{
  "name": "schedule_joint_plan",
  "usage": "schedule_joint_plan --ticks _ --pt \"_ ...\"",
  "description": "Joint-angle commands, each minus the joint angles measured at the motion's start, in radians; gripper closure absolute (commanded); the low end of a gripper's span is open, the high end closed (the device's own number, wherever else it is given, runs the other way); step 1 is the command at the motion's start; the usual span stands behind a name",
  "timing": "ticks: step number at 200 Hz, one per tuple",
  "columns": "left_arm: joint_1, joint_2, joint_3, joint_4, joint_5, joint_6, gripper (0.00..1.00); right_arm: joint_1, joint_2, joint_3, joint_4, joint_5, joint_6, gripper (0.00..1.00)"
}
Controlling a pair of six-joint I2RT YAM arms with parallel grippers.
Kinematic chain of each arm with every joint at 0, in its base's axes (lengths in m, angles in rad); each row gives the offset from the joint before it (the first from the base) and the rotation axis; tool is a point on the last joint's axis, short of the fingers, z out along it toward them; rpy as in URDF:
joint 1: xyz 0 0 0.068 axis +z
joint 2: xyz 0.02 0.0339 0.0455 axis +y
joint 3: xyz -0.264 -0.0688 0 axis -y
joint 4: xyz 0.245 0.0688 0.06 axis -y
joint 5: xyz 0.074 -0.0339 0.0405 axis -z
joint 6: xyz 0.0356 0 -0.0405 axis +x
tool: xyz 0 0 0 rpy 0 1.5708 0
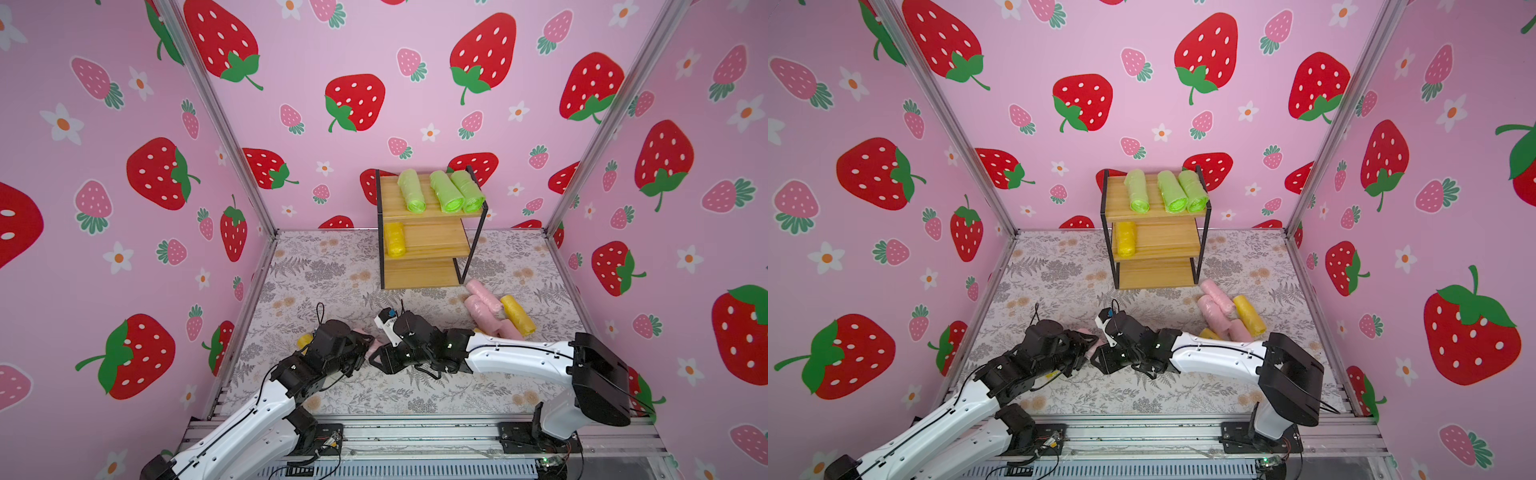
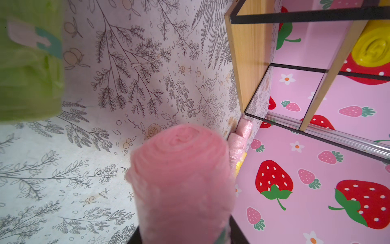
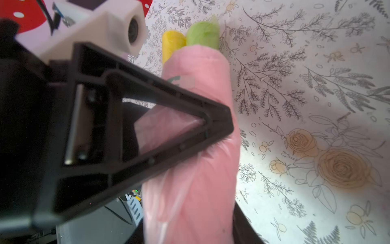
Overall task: Sort the rolls of trash bags by color and place them on the shelf
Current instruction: Pick up the roll of trash bags from the center of the board, then place the roll of trash bags on the shelf.
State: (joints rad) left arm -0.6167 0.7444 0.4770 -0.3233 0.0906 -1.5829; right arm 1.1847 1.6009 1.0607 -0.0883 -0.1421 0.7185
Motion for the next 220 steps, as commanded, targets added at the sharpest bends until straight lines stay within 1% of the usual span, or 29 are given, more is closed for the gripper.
schedule_joint_plan --ticks 1,14,20,26,49,54,56,62,67,72,77,83,90,95,97,127,158,173,190,199,220 --pt "-0.005 -0.018 -0.015 0.042 0.017 -0.017 1.00 -0.014 -0.013 -0.007 0.010 0.040 0.021 0.72" --pt "-0.005 -0.023 -0.015 0.038 0.015 -0.017 1.00 -0.016 -0.018 -0.008 0.008 0.051 0.022 0.75" --pt "-0.005 -0.026 -0.015 0.034 0.011 -0.017 1.00 -0.017 -0.020 -0.008 0.006 0.052 0.022 0.81" --pt "-0.005 -0.029 -0.015 0.028 0.009 -0.022 1.00 -0.019 -0.022 -0.008 0.004 0.054 0.022 0.84" --pt "-0.005 -0.044 -0.028 0.031 0.009 -0.026 1.00 -0.020 -0.032 -0.010 0.004 0.061 0.022 0.92" --pt "-0.005 -0.047 -0.031 0.030 0.008 -0.030 0.96 -0.020 -0.032 -0.011 0.005 0.064 0.022 0.94" --pt "-0.005 -0.049 -0.032 0.029 0.008 -0.030 0.91 -0.020 -0.033 -0.011 0.005 0.065 0.022 0.95" --pt "-0.005 -0.054 -0.036 0.028 0.005 -0.035 0.80 -0.023 -0.033 -0.013 0.007 0.066 0.021 0.97" --pt "-0.004 -0.059 -0.038 0.024 0.002 -0.037 0.67 -0.023 -0.036 -0.013 0.006 0.068 0.019 0.98" --pt "-0.002 -0.065 -0.038 0.011 -0.005 -0.041 0.48 -0.024 -0.037 -0.013 0.004 0.071 0.020 0.98" --pt "-0.003 -0.073 -0.036 -0.010 -0.015 -0.045 0.33 -0.026 -0.038 -0.013 0.004 0.072 0.021 0.98" --pt "-0.002 -0.085 -0.029 -0.046 -0.032 -0.050 0.22 -0.028 -0.039 -0.013 0.003 0.073 0.020 0.98" --pt "0.002 -0.100 -0.020 -0.089 -0.055 -0.054 0.14 -0.033 -0.044 -0.015 0.000 0.073 0.021 0.98" --pt "0.008 -0.112 -0.012 -0.114 -0.071 -0.049 0.03 -0.034 -0.049 -0.017 -0.002 0.074 0.020 0.98" --pt "0.011 -0.118 -0.010 -0.122 -0.076 -0.047 0.00 -0.035 -0.051 -0.018 -0.003 0.074 0.021 0.98" --pt "0.091 -0.192 0.036 -0.193 -0.107 0.029 0.00 -0.064 -0.097 -0.045 -0.008 0.085 0.022 1.00" --pt "0.185 -0.205 0.099 -0.257 -0.093 0.168 0.00 -0.128 -0.173 -0.053 -0.049 0.119 -0.004 1.00" --pt "0.221 -0.192 0.124 -0.284 -0.080 0.225 0.00 -0.195 -0.222 -0.056 -0.050 0.126 -0.006 1.00" --pt "0.238 -0.165 0.156 -0.286 -0.065 0.314 0.00 -0.287 -0.264 -0.056 -0.022 0.125 0.021 1.00" --pt "0.238 -0.148 0.178 -0.298 -0.066 0.368 0.00 -0.340 -0.271 -0.056 0.024 0.098 0.045 1.00" --pt "0.239 -0.110 0.217 -0.338 -0.085 0.450 0.00 -0.448 -0.250 -0.034 0.154 0.005 0.106 1.00"
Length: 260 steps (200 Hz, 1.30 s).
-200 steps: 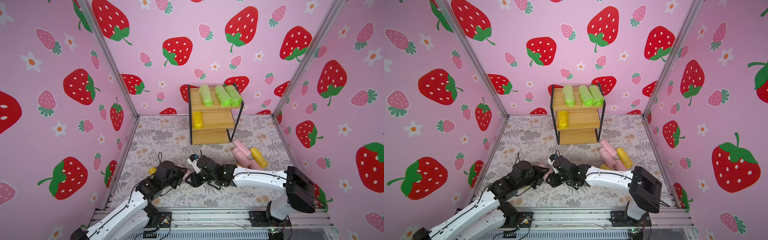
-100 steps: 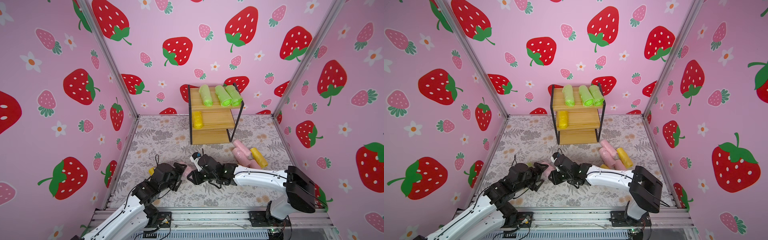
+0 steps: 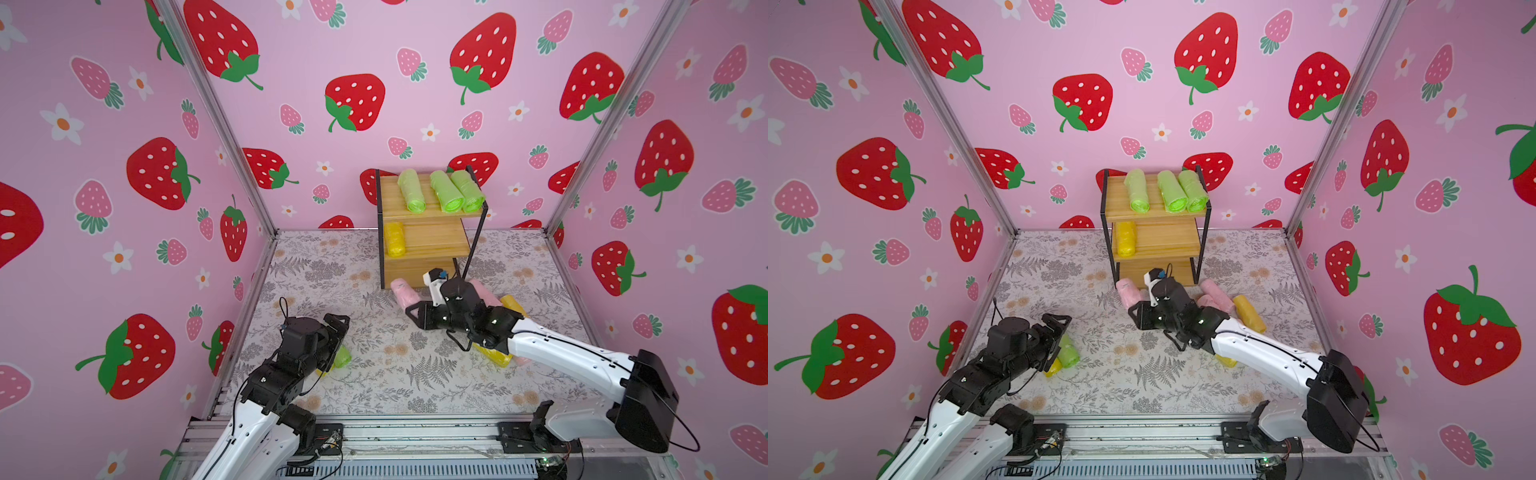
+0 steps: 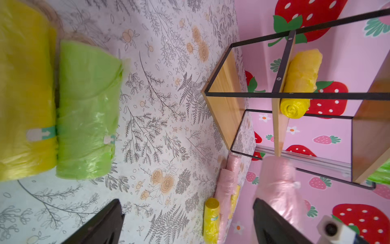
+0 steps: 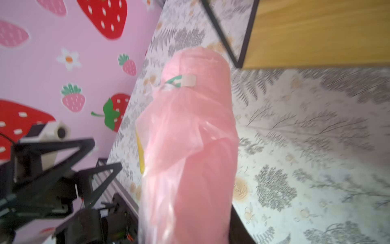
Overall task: Sort the rolls of trash bags by color and place them on the shelf
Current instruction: Place the roll of trash bags on the shelf.
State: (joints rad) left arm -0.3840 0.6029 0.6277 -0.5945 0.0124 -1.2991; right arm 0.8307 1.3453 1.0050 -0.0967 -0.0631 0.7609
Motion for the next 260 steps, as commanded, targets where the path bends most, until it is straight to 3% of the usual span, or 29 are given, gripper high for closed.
schedule_joint_plan --ticks 1,40,83,144,183,216,260 --pt "0.007 0.034 0.067 -0.068 -0.008 0.168 0.00 -0.099 0.009 0.023 0.171 -0.078 0.068 1.00" --pt "0.008 0.084 0.079 -0.071 0.003 0.220 0.00 -0.234 0.159 0.118 0.410 -0.224 0.228 1.00" --pt "0.008 0.098 0.074 -0.092 0.009 0.247 0.00 -0.272 0.258 0.205 0.484 -0.277 0.287 1.00" --pt "0.012 0.087 0.056 -0.095 0.000 0.252 0.00 -0.235 0.164 0.017 0.528 -0.285 0.278 1.00" --pt "0.012 0.095 0.038 -0.094 0.008 0.257 0.01 -0.104 0.088 -0.112 0.496 -0.203 0.205 1.00" --pt "0.012 0.103 0.018 -0.089 0.009 0.245 0.00 -0.092 0.196 -0.175 0.705 -0.202 0.288 1.00" --pt "0.013 0.111 0.051 -0.138 -0.009 0.273 0.01 -0.104 0.427 -0.114 0.953 -0.220 0.422 1.00"
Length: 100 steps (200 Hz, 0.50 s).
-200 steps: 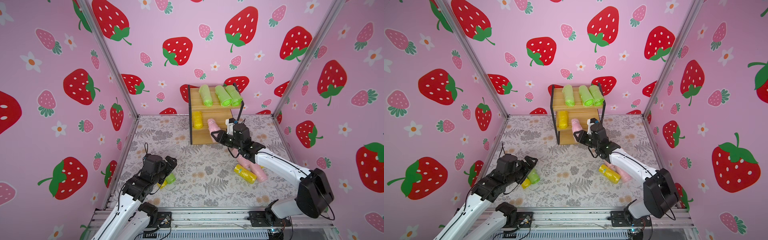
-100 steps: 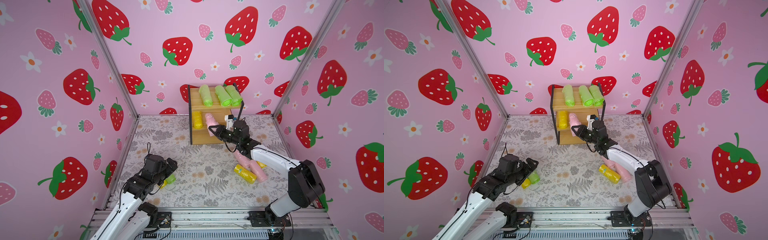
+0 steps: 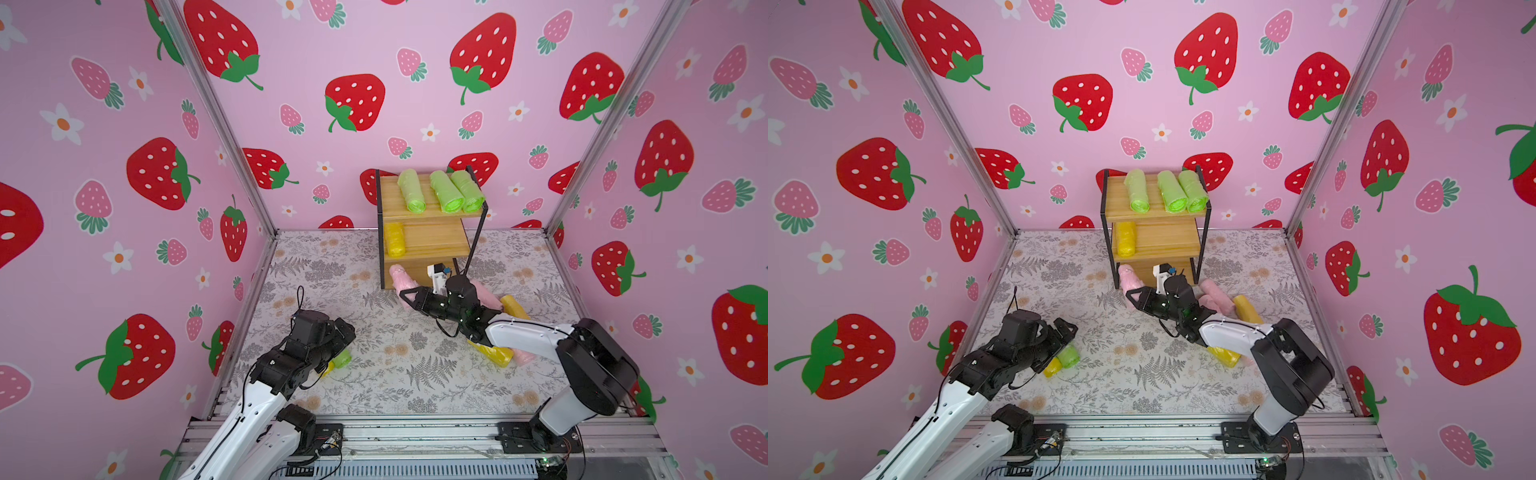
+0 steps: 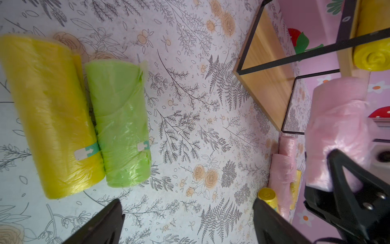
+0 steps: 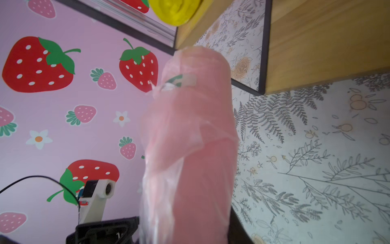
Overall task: Sort the rolls of trash bags by color and place them on the shelf
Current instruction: Place the roll of trash bags on the shelf.
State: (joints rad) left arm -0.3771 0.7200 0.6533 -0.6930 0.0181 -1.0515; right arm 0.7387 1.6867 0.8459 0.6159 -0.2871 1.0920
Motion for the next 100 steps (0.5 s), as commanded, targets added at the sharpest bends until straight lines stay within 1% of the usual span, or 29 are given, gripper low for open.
schedule_joint_plan --ticks 1,18,36,62,85,92,100 --pt "0.005 -0.007 0.025 -0.041 -0.015 0.025 0.01 -0.012 0.090 0.046 0.250 0.006 0.095 1.00" --pt "0.005 -0.022 0.029 -0.043 -0.018 0.017 0.01 -0.025 0.165 0.061 0.357 0.026 0.163 1.00" --pt "0.005 -0.033 0.029 -0.037 -0.018 0.015 0.01 -0.037 0.234 0.099 0.398 0.042 0.197 1.00" --pt "0.004 -0.029 0.023 -0.034 -0.033 0.014 0.01 -0.065 0.326 0.190 0.389 0.033 0.226 1.00" --pt "0.006 0.004 0.029 -0.029 -0.025 0.016 0.01 -0.093 0.389 0.273 0.360 0.015 0.238 1.00" --pt "0.005 0.015 0.031 -0.026 -0.019 0.016 0.01 -0.103 0.406 0.295 0.352 0.011 0.240 0.99" --pt "0.006 0.027 0.031 -0.025 -0.014 0.016 0.01 -0.113 0.420 0.312 0.341 0.012 0.250 0.96"
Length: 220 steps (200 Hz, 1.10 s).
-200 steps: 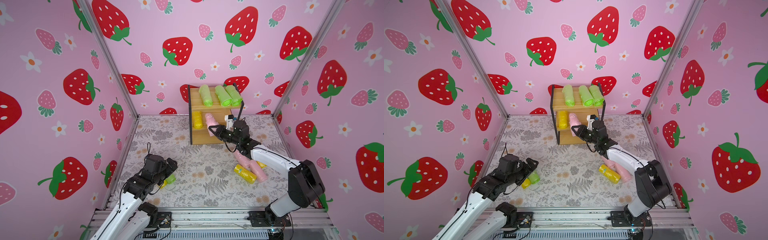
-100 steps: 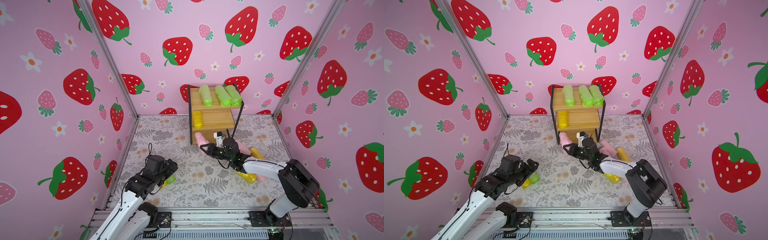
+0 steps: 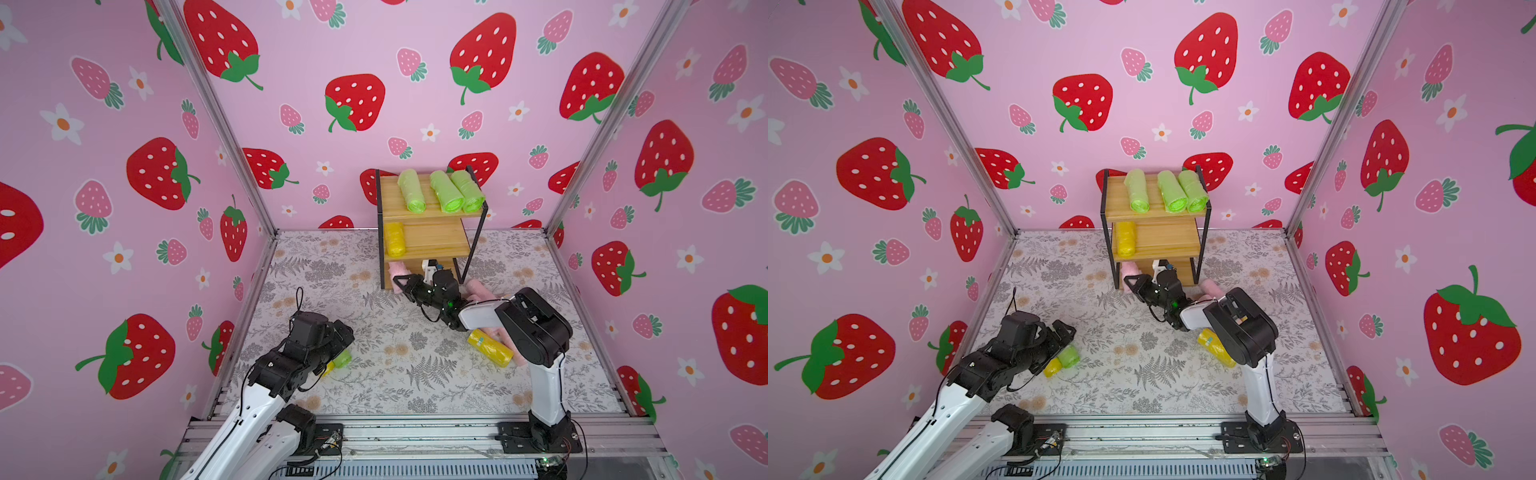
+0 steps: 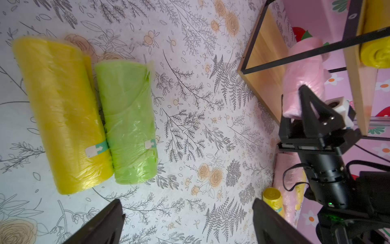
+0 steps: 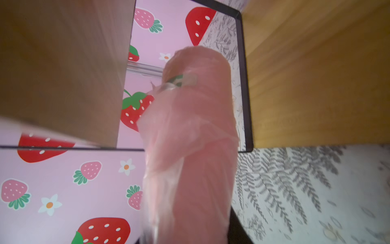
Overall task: Sort the rolls of trash bags by color and place them on the shelf
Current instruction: Place the roll of trash bags on the shelf.
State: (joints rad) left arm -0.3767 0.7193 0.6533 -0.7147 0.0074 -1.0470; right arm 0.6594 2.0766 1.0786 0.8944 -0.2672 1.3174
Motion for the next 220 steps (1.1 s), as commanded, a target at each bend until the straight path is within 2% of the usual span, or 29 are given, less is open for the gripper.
schedule_joint_plan --ticks 1,31,96,108,127,141,157,166,169,187,220 --pt "0.005 0.029 0.031 -0.002 -0.002 0.012 0.01 -0.035 0.033 0.082 0.061 -0.007 0.026 0.95" --pt "0.005 0.061 0.023 0.037 0.050 0.001 0.01 -0.061 0.083 0.113 0.072 0.002 0.068 0.90" --pt "0.004 0.051 0.026 0.020 0.041 0.026 0.02 -0.069 0.243 0.293 0.071 -0.011 0.128 0.86" --pt "0.004 0.045 0.032 0.011 0.039 0.040 0.01 -0.070 0.267 0.317 0.062 -0.008 0.145 0.81" --pt "0.006 0.059 0.042 0.008 0.076 0.070 0.00 -0.076 0.293 0.360 0.004 -0.008 0.170 0.67" --pt "0.008 0.094 0.063 -0.018 0.096 0.091 0.00 -0.079 0.303 0.388 -0.042 -0.018 0.168 0.62" --pt "0.008 0.133 0.082 -0.045 0.100 0.114 0.00 -0.081 0.298 0.396 -0.094 -0.017 0.166 0.49" --pt "0.007 0.150 0.090 -0.055 0.096 0.122 0.00 -0.084 0.290 0.391 -0.127 -0.014 0.173 0.49" --pt "0.007 0.156 0.093 -0.057 0.097 0.125 0.00 -0.086 0.289 0.388 -0.140 -0.014 0.183 0.45" --pt "0.009 0.181 0.098 -0.046 0.122 0.138 0.00 -0.097 0.272 0.345 -0.169 -0.007 0.236 0.40" --pt "0.009 0.234 0.120 -0.049 0.194 0.151 0.00 -0.108 0.216 0.266 -0.247 -0.008 0.247 0.36"
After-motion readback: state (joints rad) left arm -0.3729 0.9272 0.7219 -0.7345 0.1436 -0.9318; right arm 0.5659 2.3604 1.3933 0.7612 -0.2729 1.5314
